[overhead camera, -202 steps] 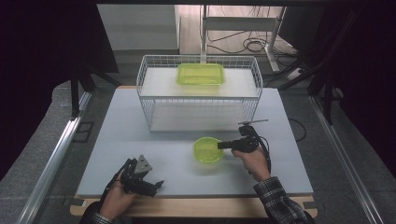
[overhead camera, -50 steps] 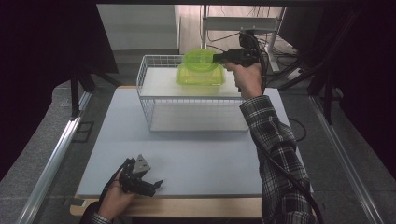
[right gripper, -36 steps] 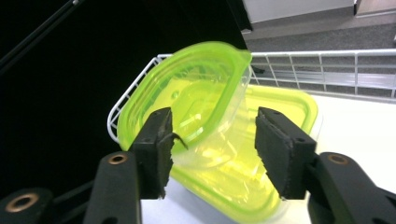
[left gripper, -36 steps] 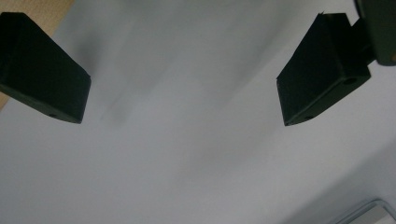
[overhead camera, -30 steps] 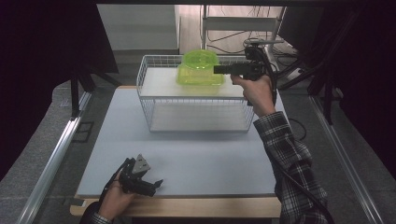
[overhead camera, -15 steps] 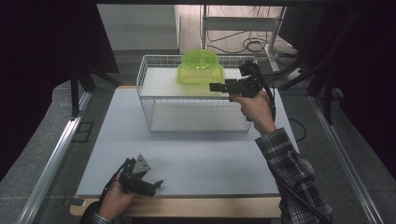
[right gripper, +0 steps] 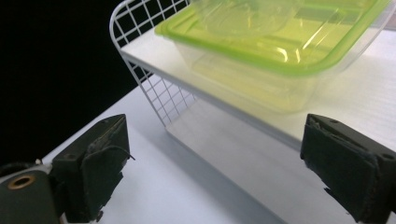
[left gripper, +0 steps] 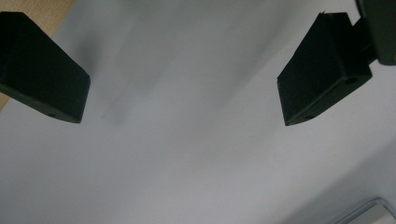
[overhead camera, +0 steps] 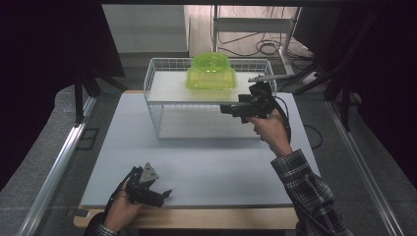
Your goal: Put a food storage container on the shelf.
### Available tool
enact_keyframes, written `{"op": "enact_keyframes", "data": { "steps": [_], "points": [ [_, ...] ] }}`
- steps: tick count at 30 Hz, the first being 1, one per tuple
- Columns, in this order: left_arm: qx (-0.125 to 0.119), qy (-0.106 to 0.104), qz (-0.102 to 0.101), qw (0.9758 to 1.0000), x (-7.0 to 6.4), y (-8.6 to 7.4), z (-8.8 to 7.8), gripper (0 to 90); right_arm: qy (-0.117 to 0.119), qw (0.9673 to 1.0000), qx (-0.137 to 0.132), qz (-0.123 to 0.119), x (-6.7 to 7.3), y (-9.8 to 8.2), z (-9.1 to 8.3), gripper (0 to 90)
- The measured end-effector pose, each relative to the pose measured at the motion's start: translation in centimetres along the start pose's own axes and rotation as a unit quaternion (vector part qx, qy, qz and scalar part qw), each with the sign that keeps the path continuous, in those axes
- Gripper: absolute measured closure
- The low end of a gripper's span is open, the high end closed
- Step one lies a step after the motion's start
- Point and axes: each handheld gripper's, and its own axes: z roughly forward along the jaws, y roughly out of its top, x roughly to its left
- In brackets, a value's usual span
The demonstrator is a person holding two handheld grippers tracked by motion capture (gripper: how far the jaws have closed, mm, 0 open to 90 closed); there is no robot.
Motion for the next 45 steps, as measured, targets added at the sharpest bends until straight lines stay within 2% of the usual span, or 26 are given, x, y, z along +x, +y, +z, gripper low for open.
{"op": "enact_keyframes", "data": {
  "steps": [4, 10, 17, 23, 34, 37, 45],
  "points": [
    [-0.001, -0.001, -0.001, 1.0, 0.0, 0.0, -0.1, 1.9, 0.001, 0.9999, 0.001, -0.013, 0.4, -1.1, -0.1, 5.9],
    [-0.007, -0.003, -0.006, 1.0, 0.0, 0.0, -0.1, 1.7, -0.012, 0.9991, 0.004, -0.04, 1.0, -2.9, -0.2, 3.3],
    [-0.01, -0.002, -0.007, 0.9999, 0.1, 0.1, -0.2, 1.6, -0.021, 0.9982, 0.014, -0.054, 1.1, -4.5, -0.1, 2.1],
    [-0.01, -0.001, -0.006, 0.9999, 0.1, 0.1, -0.2, 1.6, -0.022, 0.9981, 0.021, -0.054, 1.0, -6.0, 0.0, 2.0],
    [-0.007, 0.0, -0.001, 1.0, 0.0, 0.1, -0.2, 1.7, -0.04, 0.997, 0.033, -0.057, 1.0, -9.0, -0.1, 0.8],
    [-0.007, -0.001, -0.002, 1.0, 0.0, 0.1, -0.1, 1.7, -0.047, 0.9969, 0.035, -0.052, 0.6, -10.4, -0.2, 0.6],
    [-0.008, 0.0, 0.0, 1.0, 0.0, 0.1, -0.2, 1.7, -0.061, 0.9962, 0.039, -0.049, 0.0, -12.5, -0.7, 0.0]
  ]
}}
